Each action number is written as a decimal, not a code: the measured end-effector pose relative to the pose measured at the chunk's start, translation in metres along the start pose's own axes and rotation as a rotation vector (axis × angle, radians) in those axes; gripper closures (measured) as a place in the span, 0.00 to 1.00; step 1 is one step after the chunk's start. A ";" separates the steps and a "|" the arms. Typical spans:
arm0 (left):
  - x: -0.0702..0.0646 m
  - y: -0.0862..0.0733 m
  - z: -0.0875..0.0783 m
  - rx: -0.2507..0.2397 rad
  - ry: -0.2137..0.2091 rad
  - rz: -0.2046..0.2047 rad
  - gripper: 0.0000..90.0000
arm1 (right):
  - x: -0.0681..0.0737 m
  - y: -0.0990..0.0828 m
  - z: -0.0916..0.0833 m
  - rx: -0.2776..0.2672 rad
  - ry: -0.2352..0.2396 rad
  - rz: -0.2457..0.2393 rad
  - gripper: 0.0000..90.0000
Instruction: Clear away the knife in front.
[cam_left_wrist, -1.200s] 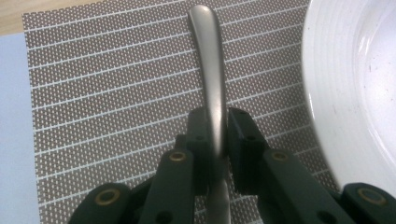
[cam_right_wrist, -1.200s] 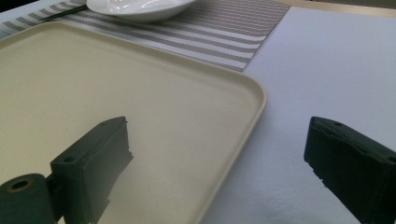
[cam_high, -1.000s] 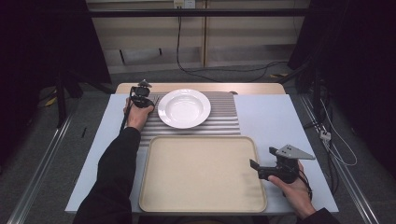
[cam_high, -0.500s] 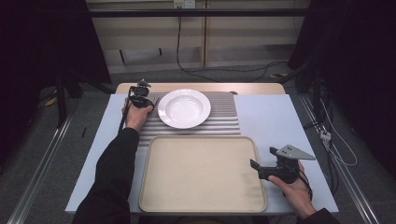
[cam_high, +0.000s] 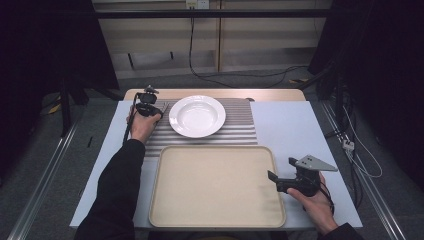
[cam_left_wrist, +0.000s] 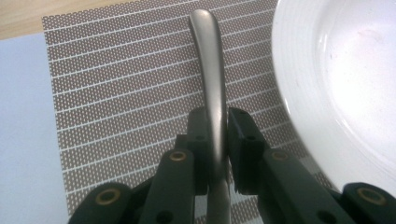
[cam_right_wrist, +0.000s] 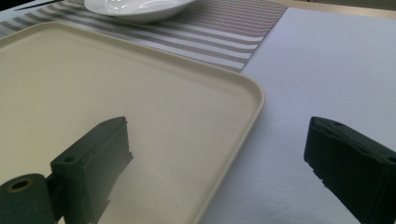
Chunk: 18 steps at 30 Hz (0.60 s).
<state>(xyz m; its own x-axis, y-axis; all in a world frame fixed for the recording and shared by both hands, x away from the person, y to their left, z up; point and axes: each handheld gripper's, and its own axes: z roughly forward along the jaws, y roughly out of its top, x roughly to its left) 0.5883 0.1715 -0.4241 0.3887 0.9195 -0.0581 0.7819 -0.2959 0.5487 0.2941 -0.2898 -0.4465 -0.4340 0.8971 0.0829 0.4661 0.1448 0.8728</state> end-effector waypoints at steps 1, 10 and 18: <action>0.000 -0.001 -0.004 -0.008 -0.006 0.007 0.89 | 0.000 0.000 0.000 0.000 0.001 0.000 0.08; -0.004 -0.007 -0.020 -0.034 -0.016 0.022 0.89 | 0.001 0.000 0.000 -0.002 -0.002 -0.006 0.08; -0.006 -0.007 -0.039 -0.071 -0.031 0.024 0.89 | 0.001 0.000 -0.002 -0.006 -0.004 -0.011 0.08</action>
<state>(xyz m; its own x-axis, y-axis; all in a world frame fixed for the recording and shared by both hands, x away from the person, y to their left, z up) 0.5610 0.1786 -0.3950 0.4226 0.9036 -0.0693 0.7358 -0.2975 0.6083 0.2923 -0.2895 -0.4453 -0.4355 0.8974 0.0713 0.4564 0.1518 0.8767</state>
